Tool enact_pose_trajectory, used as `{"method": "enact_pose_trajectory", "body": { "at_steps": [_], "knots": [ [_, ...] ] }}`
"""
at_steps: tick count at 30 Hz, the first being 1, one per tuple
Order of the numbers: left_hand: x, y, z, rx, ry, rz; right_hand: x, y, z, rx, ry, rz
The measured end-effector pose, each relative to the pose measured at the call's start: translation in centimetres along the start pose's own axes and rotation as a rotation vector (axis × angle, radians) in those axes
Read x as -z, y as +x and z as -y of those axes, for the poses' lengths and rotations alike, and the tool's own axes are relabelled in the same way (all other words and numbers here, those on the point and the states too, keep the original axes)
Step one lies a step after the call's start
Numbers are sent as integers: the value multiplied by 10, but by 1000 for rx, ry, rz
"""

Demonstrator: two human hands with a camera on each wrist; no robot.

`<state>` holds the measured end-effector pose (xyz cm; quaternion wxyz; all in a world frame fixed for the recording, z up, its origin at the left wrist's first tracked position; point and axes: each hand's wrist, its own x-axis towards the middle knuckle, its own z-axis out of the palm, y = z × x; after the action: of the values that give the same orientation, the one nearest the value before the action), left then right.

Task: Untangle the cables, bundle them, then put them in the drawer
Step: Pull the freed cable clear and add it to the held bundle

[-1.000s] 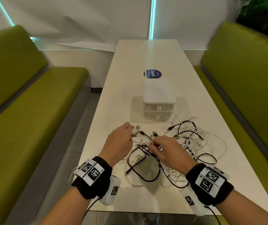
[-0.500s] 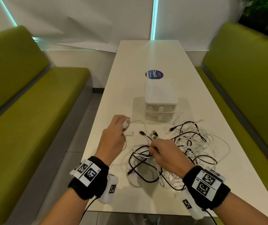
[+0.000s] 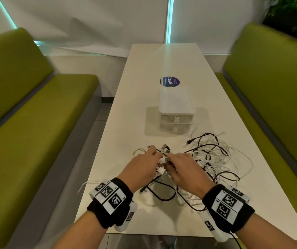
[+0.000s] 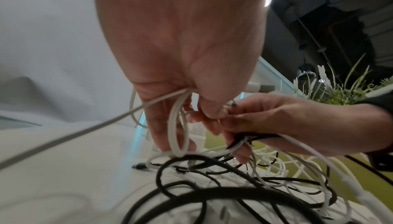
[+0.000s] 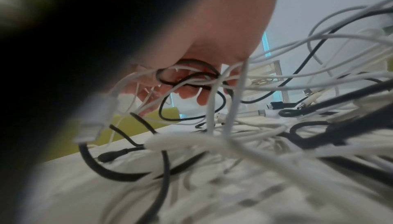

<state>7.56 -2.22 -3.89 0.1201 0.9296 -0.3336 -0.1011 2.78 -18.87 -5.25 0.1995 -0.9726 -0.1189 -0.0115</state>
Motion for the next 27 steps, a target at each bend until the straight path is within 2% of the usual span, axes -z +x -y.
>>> {"method": "enact_pose_trajectory", "body": {
  "at_steps": [6,10,13,19,22,24,27],
  "knots": [
    [1,6,10,28,-224,-267,1,1,-6,-16,23,31],
    [12,3,4,126,-719,-402,1,2,-10,-97,240,-98],
    [20,-1,5,227,-913,-454,0,-1,-15,-117,220,-81],
    [17,1,16,372,-895,-521,1,-2,-12,-71,233,-207],
    [17,0,21,439,-872,-496,4,-1,-12,-108,268,-267],
    [17,0,23,430,-772,-464,3,0,-14,-101,185,-295],
    [16,1,29,327,-408,-368,3,6,-17,-81,74,-239]
  ]
}}
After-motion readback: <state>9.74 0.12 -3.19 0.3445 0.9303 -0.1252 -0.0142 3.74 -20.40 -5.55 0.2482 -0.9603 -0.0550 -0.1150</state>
